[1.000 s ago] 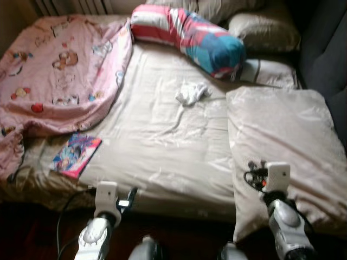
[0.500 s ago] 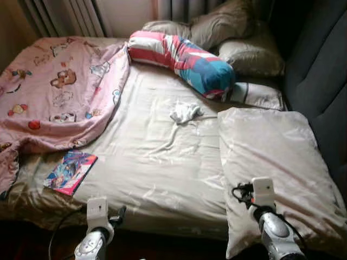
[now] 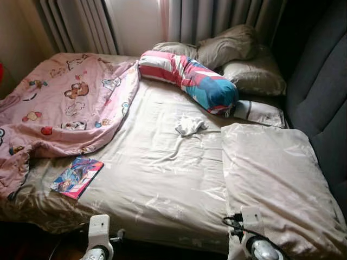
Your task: Clean up the room
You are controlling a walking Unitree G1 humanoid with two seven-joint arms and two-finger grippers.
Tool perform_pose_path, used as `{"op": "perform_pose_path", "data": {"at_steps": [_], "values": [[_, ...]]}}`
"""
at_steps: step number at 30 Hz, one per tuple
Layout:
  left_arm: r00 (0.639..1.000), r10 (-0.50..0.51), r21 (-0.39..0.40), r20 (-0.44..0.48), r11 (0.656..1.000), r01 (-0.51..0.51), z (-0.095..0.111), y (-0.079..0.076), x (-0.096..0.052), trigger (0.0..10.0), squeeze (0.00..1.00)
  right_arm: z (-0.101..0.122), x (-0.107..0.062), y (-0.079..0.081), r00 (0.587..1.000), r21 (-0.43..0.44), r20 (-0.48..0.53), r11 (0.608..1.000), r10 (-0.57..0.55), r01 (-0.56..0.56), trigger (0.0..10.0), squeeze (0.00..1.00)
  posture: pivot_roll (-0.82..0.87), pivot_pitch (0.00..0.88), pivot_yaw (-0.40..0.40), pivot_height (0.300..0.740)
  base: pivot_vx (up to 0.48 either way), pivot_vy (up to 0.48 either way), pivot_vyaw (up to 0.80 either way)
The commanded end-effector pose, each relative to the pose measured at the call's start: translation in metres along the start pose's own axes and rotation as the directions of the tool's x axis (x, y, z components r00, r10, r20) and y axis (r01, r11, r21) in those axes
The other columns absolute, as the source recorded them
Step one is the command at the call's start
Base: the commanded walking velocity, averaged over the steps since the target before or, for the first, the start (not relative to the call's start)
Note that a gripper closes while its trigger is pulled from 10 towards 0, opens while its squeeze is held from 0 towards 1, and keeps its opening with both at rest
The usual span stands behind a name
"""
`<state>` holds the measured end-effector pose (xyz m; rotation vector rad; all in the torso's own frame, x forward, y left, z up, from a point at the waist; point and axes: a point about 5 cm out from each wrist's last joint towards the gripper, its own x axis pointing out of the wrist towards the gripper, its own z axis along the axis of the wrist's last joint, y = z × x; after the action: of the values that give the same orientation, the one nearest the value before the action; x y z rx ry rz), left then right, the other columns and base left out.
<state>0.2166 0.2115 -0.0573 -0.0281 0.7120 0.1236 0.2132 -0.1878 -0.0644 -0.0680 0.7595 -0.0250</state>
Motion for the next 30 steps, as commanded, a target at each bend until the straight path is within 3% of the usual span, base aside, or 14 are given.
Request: {"op": "perform_pose_path", "data": {"at_steps": [1, 3, 6, 30], "values": [[0.999, 0.015, 0.014, -0.032, 1.0, -0.014, -0.004, 0.003, -0.001, 10.0, 0.0, -0.003, 0.0, 0.003, 1.0, 0.046, -0.014, 0.999, -0.019, 0.02, 10.0, 0.0, -0.05, 0.023, 0.024, 0.74, 0.0, 0.341, 0.0], [0.998, 0.02, 0.016, -0.058, 1.0, -0.019, -0.007, 0.002, -0.001, 10.0, 0.0, -0.008, -0.001, 0.002, 0.997, 0.128, -0.036, 0.989, -0.071, 0.075, 10.0, 0.0, -0.05, 0.046, 0.019, 0.74, 0.0, 0.345, 0.0], [0.997, 0.017, 0.023, -0.076, 1.0, -0.015, -0.011, 0.0, -0.001, 10.0, 0.0, -0.012, -0.002, 0.004, 0.995, 0.149, -0.06, 0.985, -0.077, 0.085, 10.0, 0.0, -0.04, 0.055, 0.02, 0.74, 0.0, 0.342, 0.0], [0.991, 0.037, 0.018, -0.125, 0.999, -0.035, -0.018, 0.007, -0.003, 10.0, 0.0, -0.027, -0.006, 0.001, 0.988, 0.146, -0.133, 0.985, -0.076, 0.096, 10.0, 0.0, -0.07, 0.09, 0.022, 0.74, 0.0, 0.378, 0.0]]}}
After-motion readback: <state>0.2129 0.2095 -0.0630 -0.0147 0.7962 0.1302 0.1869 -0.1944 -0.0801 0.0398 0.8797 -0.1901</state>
